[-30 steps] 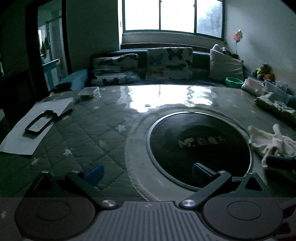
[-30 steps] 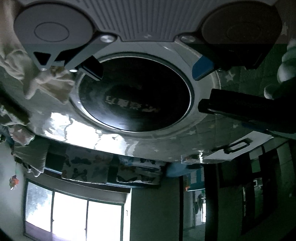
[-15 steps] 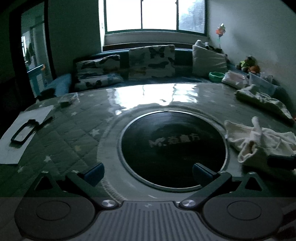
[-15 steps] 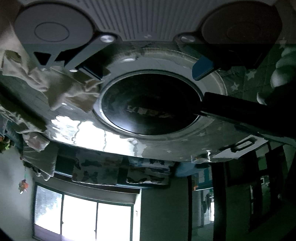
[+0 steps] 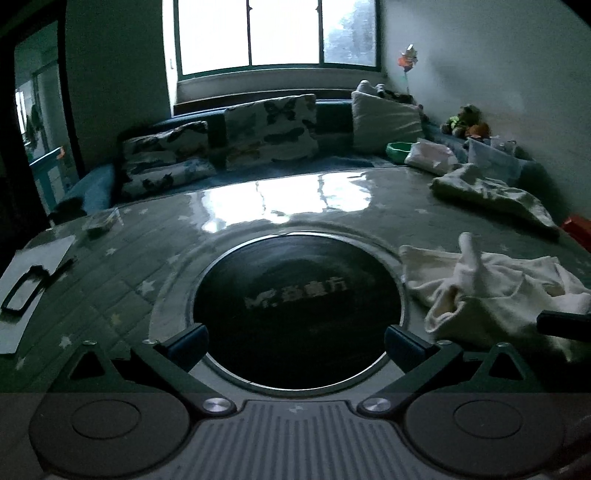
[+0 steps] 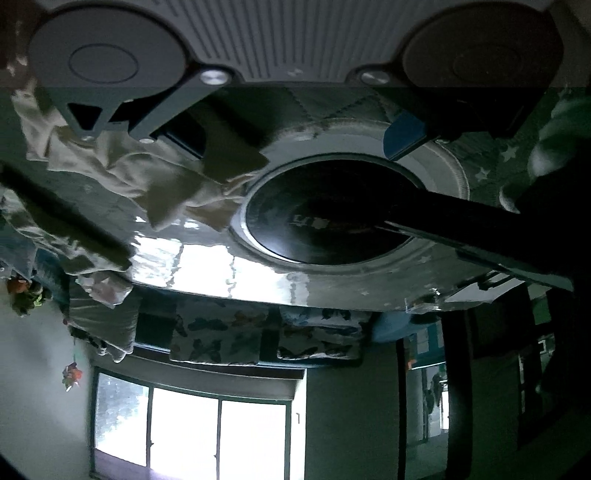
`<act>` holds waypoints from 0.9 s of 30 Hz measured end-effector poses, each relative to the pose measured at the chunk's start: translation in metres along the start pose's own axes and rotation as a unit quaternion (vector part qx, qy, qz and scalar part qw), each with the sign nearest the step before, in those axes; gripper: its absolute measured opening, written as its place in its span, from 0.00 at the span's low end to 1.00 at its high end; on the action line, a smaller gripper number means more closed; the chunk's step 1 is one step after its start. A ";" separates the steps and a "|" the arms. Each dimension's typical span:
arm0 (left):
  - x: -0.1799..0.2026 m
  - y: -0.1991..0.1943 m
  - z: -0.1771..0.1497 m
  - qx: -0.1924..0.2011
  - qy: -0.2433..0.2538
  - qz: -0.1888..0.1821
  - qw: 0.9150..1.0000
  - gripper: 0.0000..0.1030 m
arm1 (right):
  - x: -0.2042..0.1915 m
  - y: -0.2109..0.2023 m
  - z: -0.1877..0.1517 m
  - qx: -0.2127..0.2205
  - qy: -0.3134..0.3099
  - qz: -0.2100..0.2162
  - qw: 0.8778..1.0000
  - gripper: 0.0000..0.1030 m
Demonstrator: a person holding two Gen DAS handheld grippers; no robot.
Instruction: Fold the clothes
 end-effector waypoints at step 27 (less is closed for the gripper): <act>0.055 -0.012 0.005 -0.001 0.049 -0.042 0.998 1.00 | 0.045 -0.051 -0.024 0.005 0.046 -0.066 0.997 1.00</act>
Point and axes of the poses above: each gripper's, at about its wrist camera, not at the fingertips, and y roughly the way its jaws point, x to its right, z to its top, the point moved 4 cm from there along y, roughly the way its jaws point, and after that the axes turned 11 degrees about z, right-handed, at the moved point
